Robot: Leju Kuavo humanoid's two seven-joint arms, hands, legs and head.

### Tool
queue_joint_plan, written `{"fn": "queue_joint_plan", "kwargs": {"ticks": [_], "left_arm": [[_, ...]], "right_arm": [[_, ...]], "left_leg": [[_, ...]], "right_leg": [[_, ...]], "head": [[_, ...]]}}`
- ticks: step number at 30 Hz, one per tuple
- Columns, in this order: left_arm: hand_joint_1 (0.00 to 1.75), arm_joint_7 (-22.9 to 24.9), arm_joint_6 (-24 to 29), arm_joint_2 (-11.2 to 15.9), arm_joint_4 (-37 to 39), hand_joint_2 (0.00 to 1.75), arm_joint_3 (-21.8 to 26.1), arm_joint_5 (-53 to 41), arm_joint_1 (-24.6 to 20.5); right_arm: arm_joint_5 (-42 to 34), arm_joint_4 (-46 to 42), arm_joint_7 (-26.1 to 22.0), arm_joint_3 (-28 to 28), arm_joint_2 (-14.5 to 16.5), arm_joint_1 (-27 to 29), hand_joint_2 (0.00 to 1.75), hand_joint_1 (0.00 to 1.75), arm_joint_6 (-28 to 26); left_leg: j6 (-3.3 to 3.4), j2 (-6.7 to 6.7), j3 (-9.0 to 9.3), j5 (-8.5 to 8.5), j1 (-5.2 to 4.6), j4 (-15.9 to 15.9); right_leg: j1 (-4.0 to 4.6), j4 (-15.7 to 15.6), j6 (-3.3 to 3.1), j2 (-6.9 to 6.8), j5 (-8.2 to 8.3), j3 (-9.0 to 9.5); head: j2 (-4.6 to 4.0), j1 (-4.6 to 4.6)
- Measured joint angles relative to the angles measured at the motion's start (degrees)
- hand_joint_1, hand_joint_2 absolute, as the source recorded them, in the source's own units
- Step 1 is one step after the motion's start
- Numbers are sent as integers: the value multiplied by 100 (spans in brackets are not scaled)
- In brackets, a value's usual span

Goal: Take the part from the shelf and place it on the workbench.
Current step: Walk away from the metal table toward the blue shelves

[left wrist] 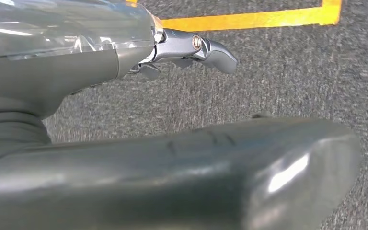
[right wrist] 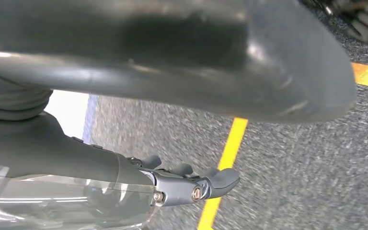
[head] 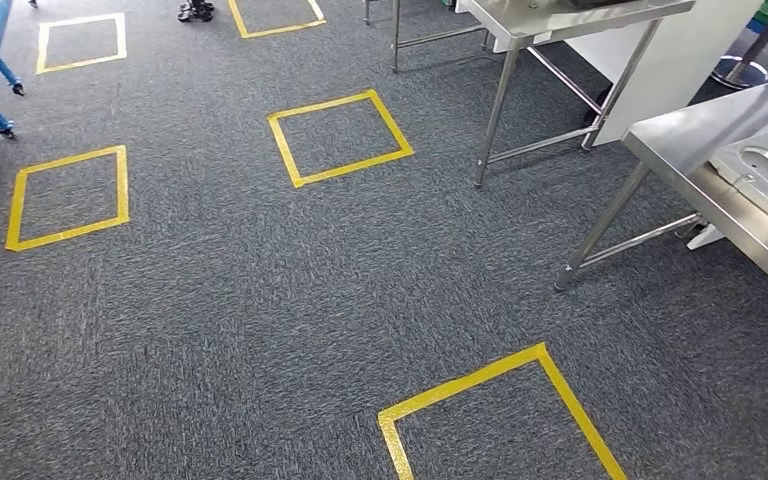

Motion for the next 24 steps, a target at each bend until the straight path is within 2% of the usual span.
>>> {"fn": "queue_joint_plan", "kwargs": {"ticks": [1,2,3,4,5,7,9,10,11,12,13,14,16,17,18,20,21,22,24], "left_arm": [[0,8,-1,0,3,0,0,-2,-5],[0,14,-1,1,5,0,0,-4,-8],[0,18,-2,1,9,0,0,-6,-6],[0,21,-2,1,13,0,0,-6,2],[0,23,-1,1,19,0,0,-6,14],[0,25,0,-1,27,0,0,-6,20],[0,27,0,-1,30,0,0,-2,2],[0,30,-1,1,32,0,0,2,-5],[0,33,-1,1,37,0,0,9,-3],[0,36,-2,1,44,0,0,21,5],[0,34,-5,1,51,0,0,35,13],[0,15,-13,1,56,0,0,50,18],[0,-98,-57,1,58,0,0,70,5],[0,-203,-92,1,58,0,0,73,-2],[0,-331,-133,1,58,0,0,72,-4],[0,-675,-209,7,58,0,-13,31,6],[0,-875,-234,9,57,0,-35,-22,6],[0,-1089,-247,12,56,0,-74,-100,-2],[0,-1460,-275,-23,-9,0,-242,-179,-11]], "right_arm": [[0,8,8,6,-5,3,0,0,17],[0,16,11,12,-8,1,0,0,25],[0,22,14,20,-9,-6,0,0,26],[1,23,14,26,-9,-17,0,0,26],[1,23,14,33,-8,-25,0,0,26],[4,23,15,50,-8,-23,0,0,28],[9,28,22,67,-10,-5,0,0,47],[15,32,38,72,-13,2,0,0,71],[21,37,55,74,-16,6,0,0,98],[27,40,72,75,-20,7,0,0,124],[33,43,85,77,-24,5,0,0,148],[37,44,91,77,-26,4,0,0,168],[24,45,98,77,-30,8,0,0,208],[0,46,99,77,-32,10,0,0,220],[-28,48,96,76,-34,11,0,0,226],[-74,49,75,76,-37,1,0,0,229],[-83,51,58,76,-38,4,0,0,228],[-94,53,37,76,-39,12,0,0,228],[-128,65,-17,73,-43,49,0,0,228]], "left_leg": [[-33,-61,-27,-6,-2,32],[-68,-113,-57,-5,-2,53],[-106,-165,-81,6,1,60],[-144,-220,-104,21,8,52],[-171,-215,-119,14,18,69],[-215,-12,-251,-160,21,336],[-251,262,-582,-544,37,1058],[-272,321,-764,-710,50,1453],[-287,349,-879,-787,63,1716],[-296,366,-886,-755,73,1765],[-297,396,-762,-617,80,1552],[-289,462,-534,-425,83,1146],[-243,669,-92,-162,53,326],[-214,727,14,-115,35,111],[-188,735,33,-118,13,40],[-125,620,21,-82,7,11],[-89,570,36,-57,13,-19],[-50,519,52,-29,22,-50],[-2,409,56,6,24,-75]], "right_leg": [[-8,-271,-7,91,98,107],[-5,-407,-20,156,125,154],[10,-428,-42,153,110,153],[8,-435,-78,93,126,149],[7,-456,-118,31,142,156],[-2,-504,-209,-100,171,168],[22,-518,-261,-239,175,163],[34,-517,-266,-314,173,157],[43,-517,-267,-385,170,155],[48,-516,-265,-452,167,155],[51,-515,-258,-515,163,162],[52,-515,-247,-575,155,176],[69,-510,-203,-683,134,206],[77,-507,-173,-727,126,215],[82,-506,-143,-767,121,223],[72,-507,-72,-827,109,243],[60,-460,-39,-761,62,236],[50,-321,-11,-636,-44,182],[35,335,16,-326,-414,-130]], "head": [[0,0],[0,0],[0,-1],[0,-1],[0,-1],[0,-3],[0,-5],[0,-5],[0,-5],[0,-5],[0,-5],[0,-5],[0,-4],[0,-4],[0,-3],[0,-3],[0,-2],[0,-2],[0,-1]]}}
